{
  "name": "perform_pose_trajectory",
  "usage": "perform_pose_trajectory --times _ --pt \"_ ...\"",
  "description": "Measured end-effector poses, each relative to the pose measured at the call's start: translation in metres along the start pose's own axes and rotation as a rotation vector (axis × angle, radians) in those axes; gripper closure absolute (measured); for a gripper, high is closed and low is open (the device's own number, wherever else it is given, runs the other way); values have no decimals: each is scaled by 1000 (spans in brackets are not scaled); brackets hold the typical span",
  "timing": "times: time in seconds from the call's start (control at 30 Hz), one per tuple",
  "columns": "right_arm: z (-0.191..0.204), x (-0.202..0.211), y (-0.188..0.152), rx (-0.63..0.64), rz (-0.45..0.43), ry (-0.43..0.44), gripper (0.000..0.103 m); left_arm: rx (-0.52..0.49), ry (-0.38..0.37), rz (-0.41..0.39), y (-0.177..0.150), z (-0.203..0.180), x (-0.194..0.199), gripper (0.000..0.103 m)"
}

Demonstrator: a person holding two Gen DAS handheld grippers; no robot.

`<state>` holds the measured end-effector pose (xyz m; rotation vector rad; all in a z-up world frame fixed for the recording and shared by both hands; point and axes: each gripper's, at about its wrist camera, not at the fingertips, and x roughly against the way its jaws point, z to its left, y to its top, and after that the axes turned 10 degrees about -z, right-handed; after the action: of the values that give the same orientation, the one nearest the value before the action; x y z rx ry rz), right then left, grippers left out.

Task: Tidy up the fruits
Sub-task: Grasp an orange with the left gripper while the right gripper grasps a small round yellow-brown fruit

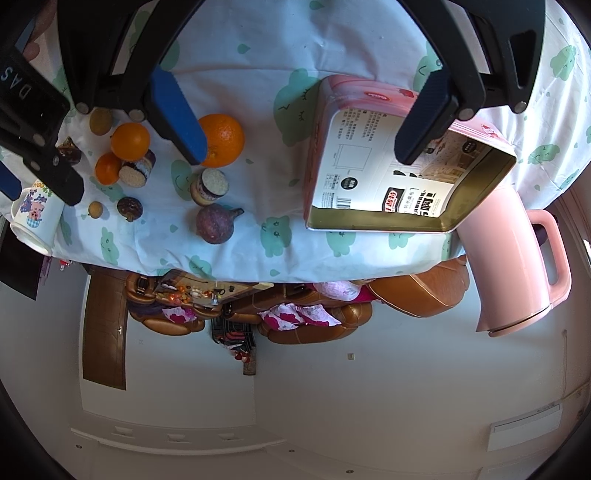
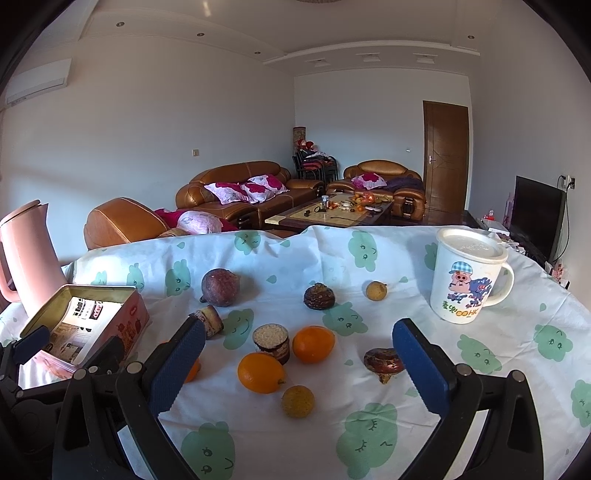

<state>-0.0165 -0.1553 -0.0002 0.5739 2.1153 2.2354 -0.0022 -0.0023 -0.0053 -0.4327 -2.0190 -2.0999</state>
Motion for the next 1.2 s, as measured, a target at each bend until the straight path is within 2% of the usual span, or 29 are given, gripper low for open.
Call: perform_pose_trajectory --times 0.13,0.23,0.33,0.37,0.43,0.5,0.53,0.63,0.73,0.87,0.97,1.03,1.13,1.2 --pt "-24 -4 5 35 -13 -80 1 -1 -32 2 -3 -4 2 0" --pt "-50 -12 4 26 30 -109 1 -10 -81 20 -5 -10 2 0" --pt "-75 -21 0 -37 91 -63 2 -21 -142 65 -4 -20 -2 0" --pt "-80 -24 -2 -55 114 -44 5 -25 -169 78 -4 -23 -3 1" --pt "-80 -32 -5 -60 168 5 19 -44 -217 102 -6 -33 -3 7" --pt "-74 -39 -11 -61 228 69 56 -87 -239 120 -8 -43 -2 10" --pt "-70 -41 -15 -66 258 118 60 -105 -237 129 -9 -46 -2 13" --pt "-55 -42 -23 -85 318 243 60 -110 -242 164 -11 -43 -5 18" --pt "-37 -39 -27 -22 334 288 60 -74 -232 199 -11 -33 -11 18" --pt "-28 -44 -32 12 373 289 60 -89 -235 202 -11 -36 -13 23" --pt "-27 -55 -41 14 463 317 62 -105 -232 183 -7 -40 -12 23" --pt "-25 -53 -42 24 458 333 73 -95 -236 182 -3 -41 -13 23" --pt "-23 -49 -41 47 449 314 75 -88 -266 183 2 -49 -15 23" --pt "-32 -45 -35 30 411 286 75 -97 -300 190 6 -61 -17 23"
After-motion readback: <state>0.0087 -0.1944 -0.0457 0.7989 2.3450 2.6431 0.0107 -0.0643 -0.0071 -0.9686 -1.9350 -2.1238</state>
